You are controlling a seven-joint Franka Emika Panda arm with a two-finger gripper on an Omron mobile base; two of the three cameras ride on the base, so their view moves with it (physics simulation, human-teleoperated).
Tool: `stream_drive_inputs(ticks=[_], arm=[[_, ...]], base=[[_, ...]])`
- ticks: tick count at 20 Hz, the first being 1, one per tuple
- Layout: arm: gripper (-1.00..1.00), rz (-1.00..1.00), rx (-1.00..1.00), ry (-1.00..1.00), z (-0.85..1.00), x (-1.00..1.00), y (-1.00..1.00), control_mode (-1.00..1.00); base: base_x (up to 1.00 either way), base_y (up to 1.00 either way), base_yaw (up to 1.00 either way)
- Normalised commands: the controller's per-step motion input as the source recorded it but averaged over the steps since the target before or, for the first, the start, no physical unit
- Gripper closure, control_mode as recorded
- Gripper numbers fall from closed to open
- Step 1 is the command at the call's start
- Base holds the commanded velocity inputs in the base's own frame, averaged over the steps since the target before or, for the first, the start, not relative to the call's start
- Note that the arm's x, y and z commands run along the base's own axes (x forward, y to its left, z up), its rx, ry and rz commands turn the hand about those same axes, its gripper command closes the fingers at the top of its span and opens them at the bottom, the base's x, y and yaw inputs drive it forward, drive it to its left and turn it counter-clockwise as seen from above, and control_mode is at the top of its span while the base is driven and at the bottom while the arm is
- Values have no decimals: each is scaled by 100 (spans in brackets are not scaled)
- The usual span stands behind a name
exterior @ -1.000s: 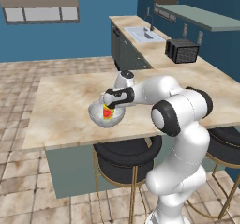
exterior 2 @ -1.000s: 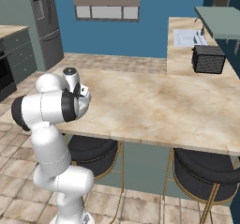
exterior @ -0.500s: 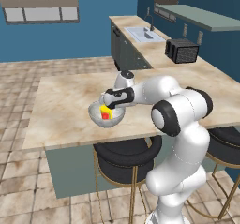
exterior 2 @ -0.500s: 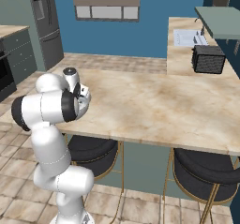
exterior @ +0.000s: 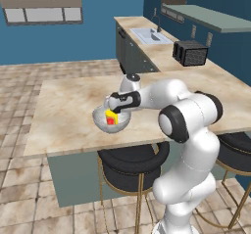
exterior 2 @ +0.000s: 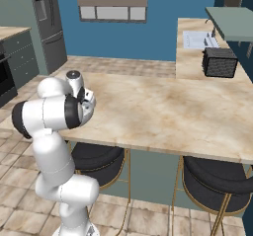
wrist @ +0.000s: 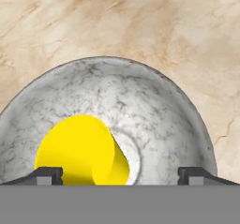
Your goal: Place the cup inside the bowl on the dining table and move the bowl to any counter.
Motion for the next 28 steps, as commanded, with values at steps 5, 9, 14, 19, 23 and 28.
stream_drive_inputs(ticks=[5,9,14,19,23,28], arm=[[-100,0,0,-8,42,-3,0,-100],[-100,0,0,-2,9,-2,-4,-100],[-100,0,0,0,-10,-1,-27,-100],[-100,0,0,0,-16,0,-41,-100],[-100,0,0,0,-5,0,-45,-100],[-100,0,3,0,0,0,-31,-100]], base=[[0,0,0],[0,0,0],[0,0,0],[0,0,0],[0,0,0],[0,0,0]])
